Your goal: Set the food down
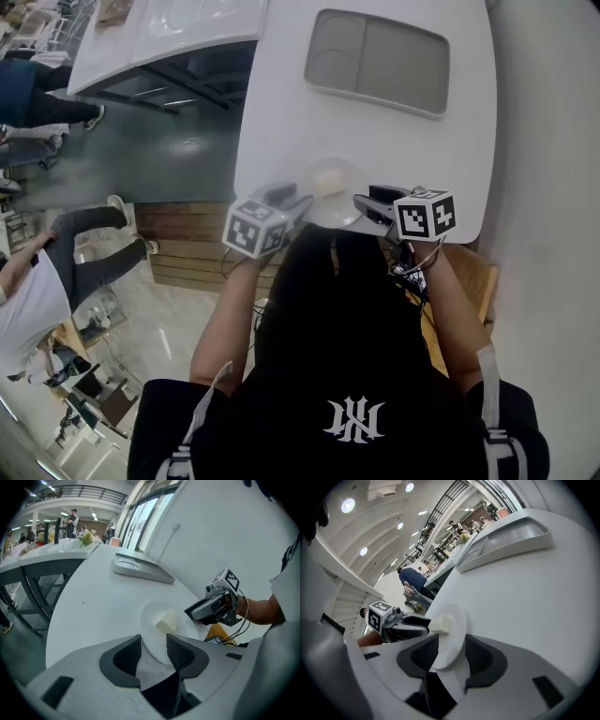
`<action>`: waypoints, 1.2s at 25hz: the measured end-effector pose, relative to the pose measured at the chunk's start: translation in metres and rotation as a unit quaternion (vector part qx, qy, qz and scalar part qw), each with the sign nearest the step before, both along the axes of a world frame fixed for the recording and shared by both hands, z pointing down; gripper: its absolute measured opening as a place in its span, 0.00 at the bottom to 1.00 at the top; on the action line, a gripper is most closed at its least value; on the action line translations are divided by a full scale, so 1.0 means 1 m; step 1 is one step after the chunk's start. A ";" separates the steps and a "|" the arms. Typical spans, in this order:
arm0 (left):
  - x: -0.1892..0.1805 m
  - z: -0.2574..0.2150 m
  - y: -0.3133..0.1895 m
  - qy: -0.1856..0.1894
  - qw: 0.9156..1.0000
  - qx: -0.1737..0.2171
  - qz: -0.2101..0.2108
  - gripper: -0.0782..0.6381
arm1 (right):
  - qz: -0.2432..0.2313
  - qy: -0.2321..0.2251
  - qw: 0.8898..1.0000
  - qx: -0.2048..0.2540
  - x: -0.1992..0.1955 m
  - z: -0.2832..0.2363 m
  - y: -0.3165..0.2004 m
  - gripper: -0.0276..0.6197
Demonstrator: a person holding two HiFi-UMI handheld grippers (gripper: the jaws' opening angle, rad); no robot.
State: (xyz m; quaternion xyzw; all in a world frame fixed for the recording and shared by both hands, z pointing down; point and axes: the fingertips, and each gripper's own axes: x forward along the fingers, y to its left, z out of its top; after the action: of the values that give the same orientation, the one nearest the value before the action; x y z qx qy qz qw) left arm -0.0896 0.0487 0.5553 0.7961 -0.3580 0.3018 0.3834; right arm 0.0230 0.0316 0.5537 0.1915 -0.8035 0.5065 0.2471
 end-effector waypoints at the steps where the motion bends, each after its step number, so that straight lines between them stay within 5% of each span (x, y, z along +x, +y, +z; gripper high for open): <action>1: 0.001 0.000 0.000 0.000 1.000 0.000 0.000 0.33 | 0.006 0.001 1.000 -0.002 0.000 0.000 -0.001 0.30; 8: 0.000 0.002 0.000 -0.024 0.999 0.003 0.039 0.25 | 0.065 0.012 0.997 -0.044 0.009 0.010 -0.007 0.11; 17: 0.002 -0.019 -0.053 0.001 0.997 0.050 0.064 0.22 | 0.148 -0.055 0.984 -0.088 0.012 -0.011 -0.042 0.09; 30: 0.062 -0.087 -0.191 0.029 0.968 0.209 0.138 0.22 | 0.235 -0.070 0.969 0.012 0.074 -0.068 -0.163 0.09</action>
State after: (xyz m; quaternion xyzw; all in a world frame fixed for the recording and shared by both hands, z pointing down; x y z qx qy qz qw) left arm -0.0272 -0.1424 0.4683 0.9086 -0.2886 0.2474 0.1731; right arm 0.0967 -0.1317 0.4857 0.3419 -0.7575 0.5527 0.0616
